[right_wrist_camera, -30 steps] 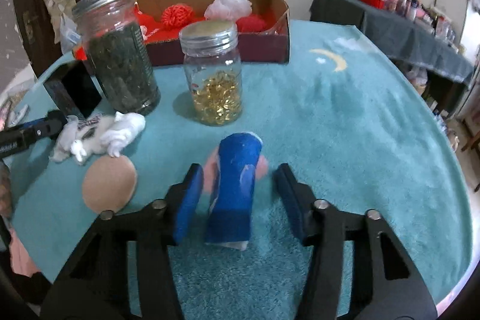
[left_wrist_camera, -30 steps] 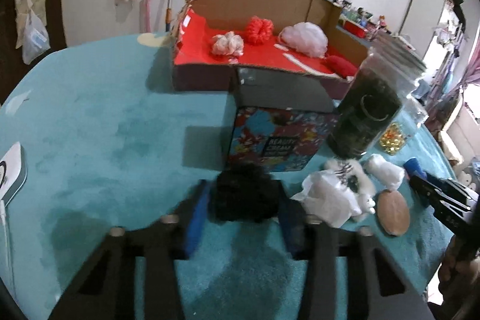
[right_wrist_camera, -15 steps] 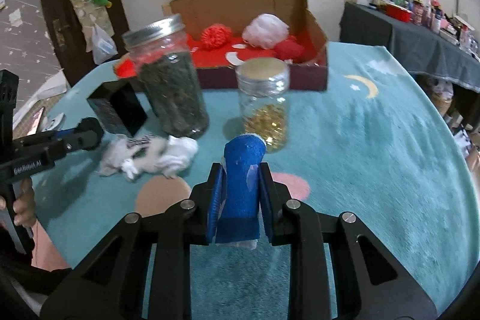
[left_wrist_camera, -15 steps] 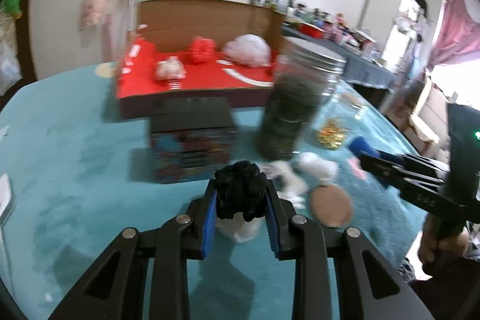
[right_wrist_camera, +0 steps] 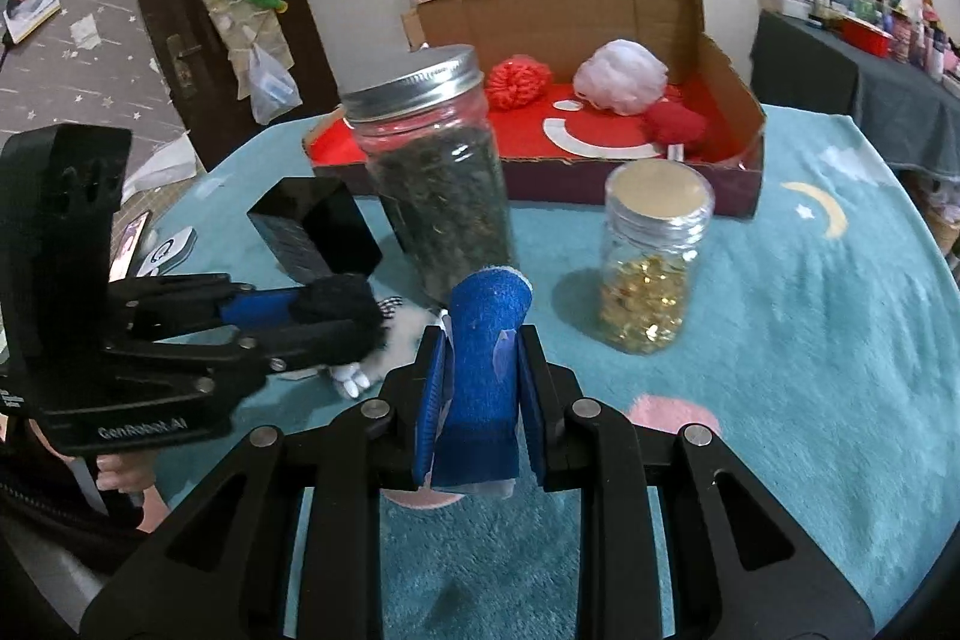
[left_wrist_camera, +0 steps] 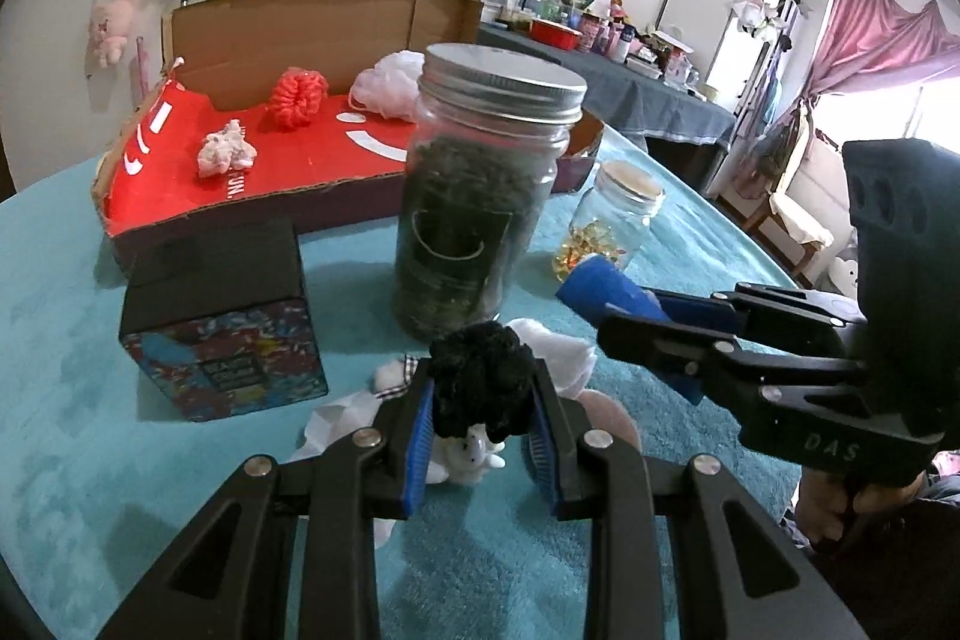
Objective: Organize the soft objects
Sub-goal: 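Carry the black scrunchie and blue sponge over the box with both tools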
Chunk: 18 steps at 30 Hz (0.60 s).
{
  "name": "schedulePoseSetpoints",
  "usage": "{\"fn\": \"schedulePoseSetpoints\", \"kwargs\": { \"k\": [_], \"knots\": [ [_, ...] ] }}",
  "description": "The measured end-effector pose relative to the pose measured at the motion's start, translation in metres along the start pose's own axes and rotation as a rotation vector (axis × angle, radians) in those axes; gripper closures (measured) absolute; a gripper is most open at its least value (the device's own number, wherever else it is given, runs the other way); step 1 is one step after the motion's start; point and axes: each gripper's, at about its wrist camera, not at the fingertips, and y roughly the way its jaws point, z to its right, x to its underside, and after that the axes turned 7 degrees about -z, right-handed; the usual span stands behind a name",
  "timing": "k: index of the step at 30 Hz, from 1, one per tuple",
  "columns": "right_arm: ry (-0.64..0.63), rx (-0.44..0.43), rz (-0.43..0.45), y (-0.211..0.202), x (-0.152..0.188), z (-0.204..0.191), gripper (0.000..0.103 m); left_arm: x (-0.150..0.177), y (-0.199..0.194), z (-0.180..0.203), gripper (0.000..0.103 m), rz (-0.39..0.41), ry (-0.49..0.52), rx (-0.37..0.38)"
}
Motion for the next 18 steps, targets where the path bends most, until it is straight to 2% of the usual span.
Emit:
{"fn": "schedulePoseSetpoints", "kwargs": {
  "k": [5, 14, 18],
  "knots": [
    [0.0, -0.009, -0.004, 0.0, -0.001, 0.001, 0.081, 0.001, -0.001, -0.002, 0.073, 0.002, -0.009, -0.003],
    [0.05, -0.019, -0.016, -0.007, 0.006, 0.021, 0.081, 0.008, -0.025, -0.03, 0.073, 0.022, -0.078, -0.05],
    [0.062, 0.008, -0.028, -0.009, 0.009, 0.029, 0.081, 0.015, -0.032, -0.045, 0.073, 0.022, -0.116, -0.082]
  ]
}}
